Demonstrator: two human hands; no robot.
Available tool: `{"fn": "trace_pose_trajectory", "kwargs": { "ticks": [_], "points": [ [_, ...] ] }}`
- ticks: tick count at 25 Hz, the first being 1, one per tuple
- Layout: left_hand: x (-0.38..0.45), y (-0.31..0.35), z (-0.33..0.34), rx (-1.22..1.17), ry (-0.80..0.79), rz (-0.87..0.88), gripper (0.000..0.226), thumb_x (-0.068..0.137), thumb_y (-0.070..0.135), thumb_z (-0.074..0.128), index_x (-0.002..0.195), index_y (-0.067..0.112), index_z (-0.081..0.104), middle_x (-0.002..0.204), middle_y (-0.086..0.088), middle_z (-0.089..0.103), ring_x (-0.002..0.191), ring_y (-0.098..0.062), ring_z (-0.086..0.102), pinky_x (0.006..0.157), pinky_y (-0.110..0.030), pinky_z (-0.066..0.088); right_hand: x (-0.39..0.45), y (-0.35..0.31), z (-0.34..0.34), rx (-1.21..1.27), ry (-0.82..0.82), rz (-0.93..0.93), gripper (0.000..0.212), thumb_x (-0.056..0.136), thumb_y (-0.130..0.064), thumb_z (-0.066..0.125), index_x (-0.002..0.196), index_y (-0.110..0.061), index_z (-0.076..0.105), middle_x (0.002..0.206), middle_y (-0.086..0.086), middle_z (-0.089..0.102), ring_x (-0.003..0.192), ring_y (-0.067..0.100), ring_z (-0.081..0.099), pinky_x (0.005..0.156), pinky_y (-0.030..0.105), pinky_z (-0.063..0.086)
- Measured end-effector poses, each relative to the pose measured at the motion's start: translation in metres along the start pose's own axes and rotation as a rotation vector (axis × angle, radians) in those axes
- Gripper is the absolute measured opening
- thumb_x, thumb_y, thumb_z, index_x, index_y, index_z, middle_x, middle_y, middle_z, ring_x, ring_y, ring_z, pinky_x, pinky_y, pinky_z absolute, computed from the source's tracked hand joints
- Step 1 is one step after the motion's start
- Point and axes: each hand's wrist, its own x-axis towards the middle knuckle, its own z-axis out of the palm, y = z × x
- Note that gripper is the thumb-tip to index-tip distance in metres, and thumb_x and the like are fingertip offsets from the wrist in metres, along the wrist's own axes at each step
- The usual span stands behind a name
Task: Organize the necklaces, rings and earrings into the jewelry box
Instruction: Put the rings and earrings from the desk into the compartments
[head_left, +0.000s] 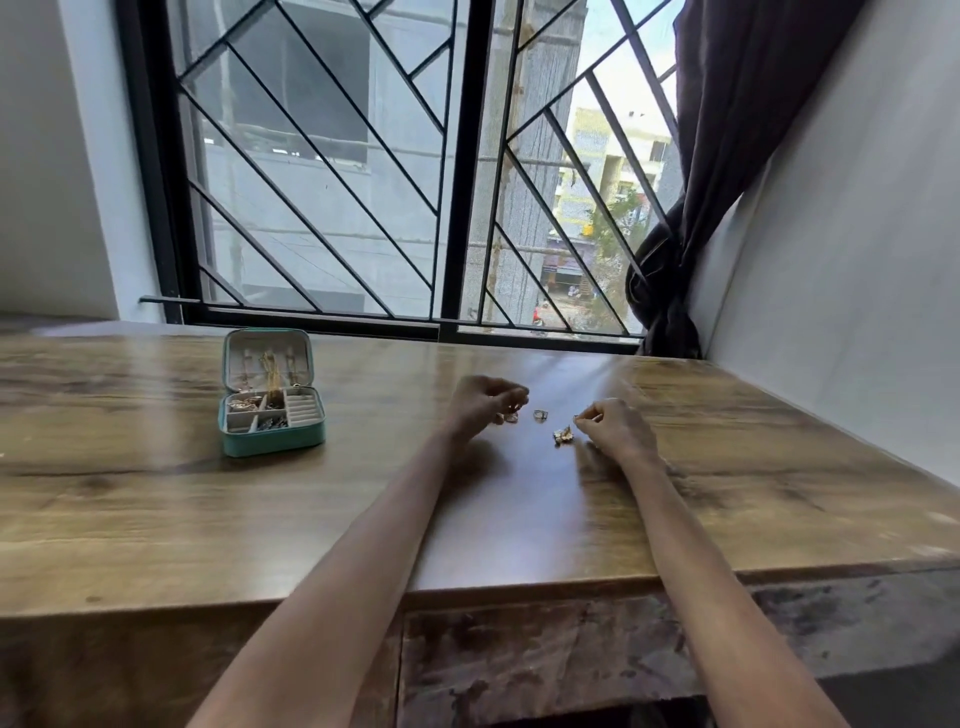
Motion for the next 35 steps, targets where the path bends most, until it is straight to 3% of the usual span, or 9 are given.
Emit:
{"fn": "trace_pose_trajectory", "kwargs": {
  "ticks": [2, 5, 8, 11, 16, 24, 30, 33, 35],
  "points": [
    [-0.003, 0.000, -0.004, -0.099, -0.030, -0.075, 0.021, 0.088, 0.009, 0.062, 0.104, -0.003, 0.068, 0.061, 0.010, 0.068, 0.052, 0.000, 0.059, 0.049, -0.011, 0.044, -0.002, 0.000, 0.001, -0.042, -0.014, 0.002, 0.016, 0.083, -0.029, 0.065, 0.097, -0.025, 0.073, 0.110, 0.007, 0.069, 0.105, 0.027, 0.061, 0.077, 0.028, 0.042],
    [-0.007, 0.001, -0.005, -0.179, -0.057, -0.127, 0.013, 0.088, 0.009, 0.062, 0.097, 0.003, 0.068, 0.069, -0.002, 0.064, 0.056, -0.007, 0.056, 0.050, -0.013, 0.044, -0.005, -0.002, -0.001, -0.026, -0.005, 0.002, 0.018, 0.082, -0.028, 0.066, 0.099, -0.024, 0.071, 0.111, 0.007, 0.069, 0.107, 0.027, 0.060, 0.081, 0.030, 0.044],
    [-0.010, 0.003, -0.009, -0.270, -0.066, -0.152, 0.006, 0.087, 0.011, 0.062, 0.083, 0.011, 0.066, 0.073, -0.005, 0.061, 0.047, -0.003, 0.058, 0.051, -0.015, 0.047, -0.007, -0.005, 0.000, 0.040, 0.039, -0.021, 0.018, 0.082, -0.031, 0.066, 0.095, -0.019, 0.069, 0.107, 0.007, 0.069, 0.104, 0.026, 0.061, 0.083, 0.032, 0.046],
    [-0.012, 0.006, -0.012, -0.396, -0.051, -0.208, 0.008, 0.089, 0.010, 0.060, 0.083, 0.011, 0.064, 0.075, -0.004, 0.059, 0.042, -0.006, 0.059, 0.053, -0.017, 0.049, -0.009, -0.009, 0.004, 0.020, 0.020, -0.035, 0.028, 0.079, -0.042, 0.069, 0.090, -0.017, 0.072, 0.099, 0.009, 0.071, 0.099, 0.027, 0.063, 0.080, 0.032, 0.047],
    [-0.015, 0.010, -0.014, -0.601, -0.080, -0.279, 0.012, 0.092, 0.008, 0.054, 0.085, 0.007, 0.063, 0.060, 0.000, 0.065, 0.044, -0.011, 0.060, 0.048, -0.017, 0.050, -0.011, -0.015, 0.005, -0.026, 0.033, 0.001, 0.017, 0.077, -0.034, 0.071, 0.090, -0.022, 0.074, 0.105, 0.009, 0.071, 0.104, 0.026, 0.062, 0.082, 0.030, 0.046],
    [-0.018, 0.011, -0.018, -0.679, -0.063, -0.326, 0.013, 0.093, 0.009, 0.053, 0.083, 0.008, 0.063, 0.060, 0.002, 0.070, 0.048, -0.011, 0.064, 0.049, -0.018, 0.053, -0.017, -0.027, 0.004, -0.095, 0.039, 0.001, 0.016, 0.080, -0.029, 0.063, 0.092, -0.024, 0.072, 0.106, 0.007, 0.069, 0.103, 0.026, 0.062, 0.074, 0.026, 0.039],
    [-0.015, 0.009, -0.021, -0.747, -0.086, -0.357, 0.014, 0.096, 0.008, 0.047, 0.087, 0.007, 0.058, 0.064, -0.002, 0.071, 0.052, -0.017, 0.067, 0.052, -0.025, 0.057, -0.016, -0.030, 0.009, -0.143, 0.015, -0.036, 0.019, 0.079, -0.035, 0.068, 0.094, -0.026, 0.071, 0.107, 0.006, 0.069, 0.104, 0.026, 0.061, 0.078, 0.029, 0.044],
    [-0.015, 0.008, -0.022, -0.775, -0.064, -0.394, 0.014, 0.096, 0.008, 0.045, 0.086, 0.007, 0.055, 0.068, -0.006, 0.071, 0.053, -0.021, 0.068, 0.053, -0.028, 0.058, -0.013, -0.035, 0.013, -0.067, 0.028, -0.036, 0.016, 0.078, -0.026, 0.068, 0.092, -0.021, 0.074, 0.100, 0.009, 0.071, 0.099, 0.028, 0.064, 0.076, 0.028, 0.046],
    [-0.014, 0.009, -0.024, -0.780, -0.023, -0.425, 0.015, 0.097, 0.008, 0.045, 0.085, 0.009, 0.054, 0.077, -0.009, 0.066, 0.051, -0.019, 0.067, 0.051, -0.027, 0.058, -0.011, -0.042, 0.018, 0.168, 0.028, -0.054, 0.012, 0.077, -0.017, 0.068, 0.088, -0.014, 0.073, 0.087, 0.011, 0.071, 0.080, 0.025, 0.066, 0.071, 0.027, 0.050]
  ]
}}
